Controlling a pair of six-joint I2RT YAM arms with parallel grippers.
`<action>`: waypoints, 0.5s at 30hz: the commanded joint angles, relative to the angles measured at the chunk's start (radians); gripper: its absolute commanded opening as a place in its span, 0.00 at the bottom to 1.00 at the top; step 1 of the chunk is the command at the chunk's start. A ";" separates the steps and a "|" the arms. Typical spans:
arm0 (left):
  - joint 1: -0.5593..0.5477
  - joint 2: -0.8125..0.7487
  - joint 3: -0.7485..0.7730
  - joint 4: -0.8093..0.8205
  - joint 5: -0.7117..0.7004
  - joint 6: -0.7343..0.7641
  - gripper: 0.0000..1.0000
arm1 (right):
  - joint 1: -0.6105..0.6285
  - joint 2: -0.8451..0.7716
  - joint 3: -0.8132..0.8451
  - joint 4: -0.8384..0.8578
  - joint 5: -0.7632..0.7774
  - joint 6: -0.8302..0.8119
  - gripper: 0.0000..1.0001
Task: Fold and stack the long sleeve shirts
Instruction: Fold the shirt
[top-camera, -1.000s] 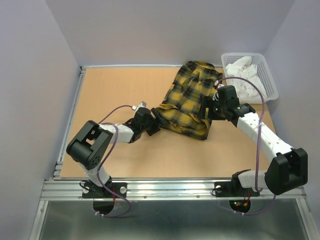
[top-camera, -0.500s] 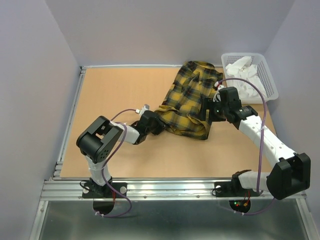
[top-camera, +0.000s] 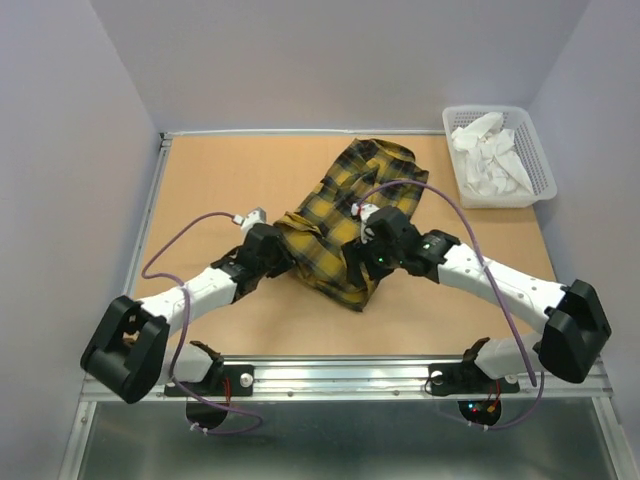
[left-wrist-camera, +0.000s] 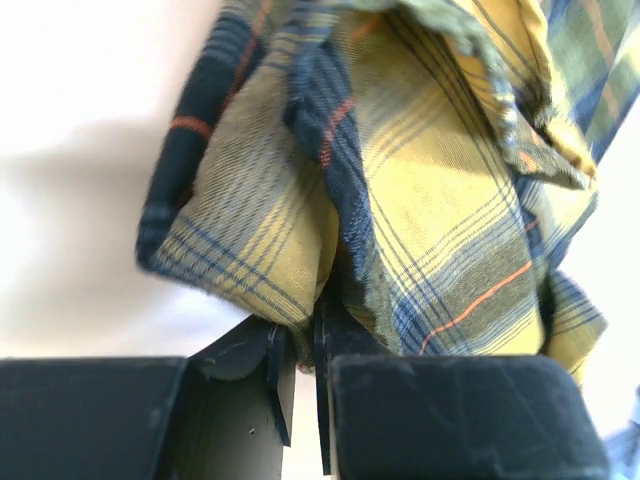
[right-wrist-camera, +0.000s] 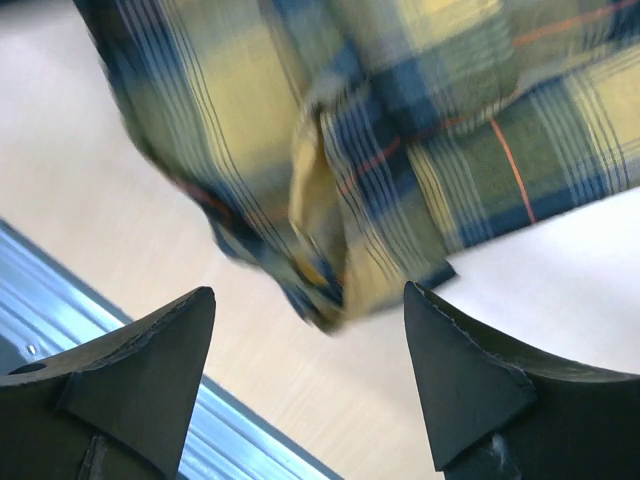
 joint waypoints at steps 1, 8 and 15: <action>0.121 -0.115 -0.025 -0.185 -0.052 0.170 0.17 | 0.093 0.048 0.016 0.041 0.116 -0.019 0.81; 0.201 -0.125 0.054 -0.291 0.020 0.226 0.75 | 0.153 0.076 0.038 0.069 0.127 -0.030 0.81; 0.249 -0.174 0.175 -0.445 0.023 0.218 0.91 | 0.234 0.102 0.059 0.078 0.142 -0.090 0.82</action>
